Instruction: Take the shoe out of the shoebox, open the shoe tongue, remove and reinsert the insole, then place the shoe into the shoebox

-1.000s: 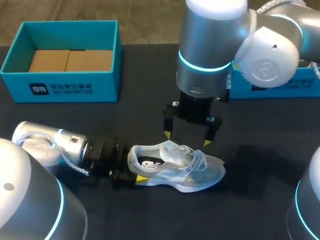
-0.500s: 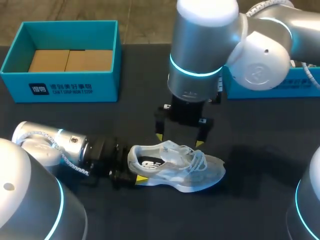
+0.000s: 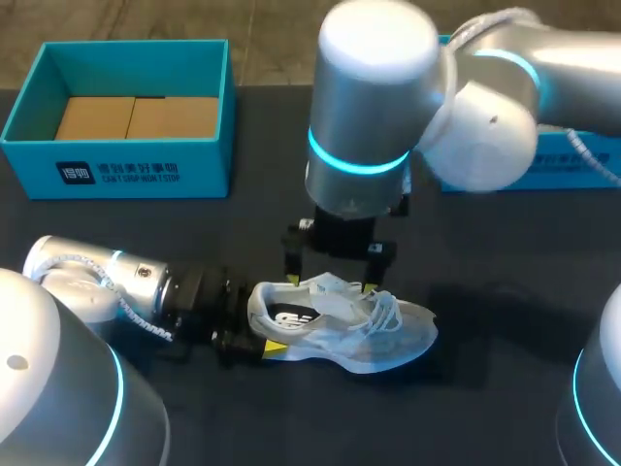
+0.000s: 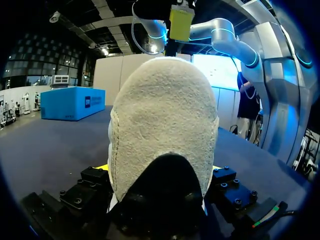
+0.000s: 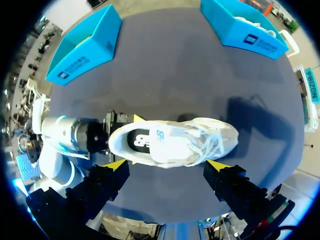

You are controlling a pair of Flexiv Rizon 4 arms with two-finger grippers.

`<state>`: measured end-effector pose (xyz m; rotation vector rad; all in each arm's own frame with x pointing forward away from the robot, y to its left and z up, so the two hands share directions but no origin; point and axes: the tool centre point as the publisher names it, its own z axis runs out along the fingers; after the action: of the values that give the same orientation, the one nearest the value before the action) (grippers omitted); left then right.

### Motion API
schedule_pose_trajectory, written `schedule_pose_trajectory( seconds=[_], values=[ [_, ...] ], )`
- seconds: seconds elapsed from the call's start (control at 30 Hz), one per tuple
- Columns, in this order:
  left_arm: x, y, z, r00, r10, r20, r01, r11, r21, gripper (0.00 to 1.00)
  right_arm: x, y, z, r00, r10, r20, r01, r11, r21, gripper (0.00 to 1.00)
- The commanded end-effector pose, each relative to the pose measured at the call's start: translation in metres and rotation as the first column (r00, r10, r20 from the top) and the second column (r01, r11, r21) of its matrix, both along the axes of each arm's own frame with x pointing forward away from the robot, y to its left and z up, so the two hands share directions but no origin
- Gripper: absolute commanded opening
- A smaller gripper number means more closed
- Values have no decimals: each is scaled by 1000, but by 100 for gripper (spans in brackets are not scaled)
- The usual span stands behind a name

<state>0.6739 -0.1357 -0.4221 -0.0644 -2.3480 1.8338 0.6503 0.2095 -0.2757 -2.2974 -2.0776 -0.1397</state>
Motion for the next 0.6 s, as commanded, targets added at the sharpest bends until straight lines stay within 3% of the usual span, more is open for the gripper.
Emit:
schedule_pose_trajectory(
  seconds=[0.03,0.3,0.6],
  values=[
    [2,1,-2,1000,0,-1,0,1000,4,0,-2,29,-17,953,-301,28,291,892,-345,100],
    [2,1,-2,1000,0,-1,0,1000,4,0,-4,29,-15,949,-312,45,305,876,-373,100],
    [2,1,-2,1000,0,-1,0,1000,4,0,-3,22,-28,934,-354,57,343,835,-430,100]
  ],
)
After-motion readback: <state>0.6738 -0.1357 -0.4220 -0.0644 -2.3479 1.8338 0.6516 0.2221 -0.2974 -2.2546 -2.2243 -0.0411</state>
